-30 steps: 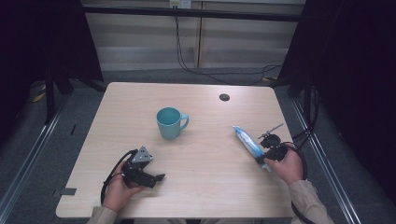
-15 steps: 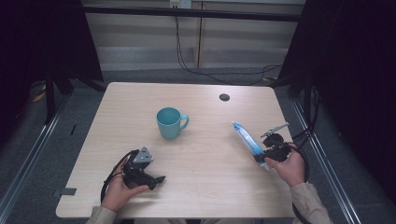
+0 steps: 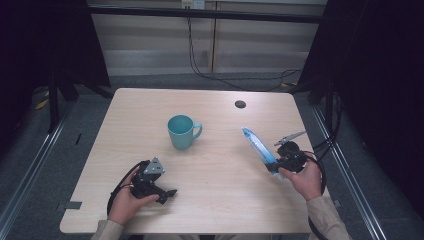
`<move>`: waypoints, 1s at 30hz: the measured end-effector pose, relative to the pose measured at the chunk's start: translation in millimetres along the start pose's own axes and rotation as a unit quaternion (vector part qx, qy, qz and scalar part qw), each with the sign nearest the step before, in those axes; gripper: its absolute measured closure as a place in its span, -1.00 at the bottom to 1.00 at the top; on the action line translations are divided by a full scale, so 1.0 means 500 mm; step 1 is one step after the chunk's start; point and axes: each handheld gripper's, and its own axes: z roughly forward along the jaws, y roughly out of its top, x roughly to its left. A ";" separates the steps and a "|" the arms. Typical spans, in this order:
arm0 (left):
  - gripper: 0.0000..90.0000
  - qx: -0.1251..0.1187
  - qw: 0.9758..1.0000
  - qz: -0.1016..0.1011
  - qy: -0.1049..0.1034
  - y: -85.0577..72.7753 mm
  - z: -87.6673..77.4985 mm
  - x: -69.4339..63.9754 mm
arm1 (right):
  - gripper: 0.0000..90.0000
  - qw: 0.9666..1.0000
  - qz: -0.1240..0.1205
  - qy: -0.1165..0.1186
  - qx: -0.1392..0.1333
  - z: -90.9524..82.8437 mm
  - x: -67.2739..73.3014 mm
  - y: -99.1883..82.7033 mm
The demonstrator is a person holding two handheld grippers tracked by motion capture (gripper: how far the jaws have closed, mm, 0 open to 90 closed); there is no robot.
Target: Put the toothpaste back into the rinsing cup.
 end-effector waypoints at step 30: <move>-0.66 -0.080 0.988 -0.100 -0.081 0.109 -0.013 0.004 | 0.63 0.998 -0.021 0.030 -0.057 -0.016 0.042 0.034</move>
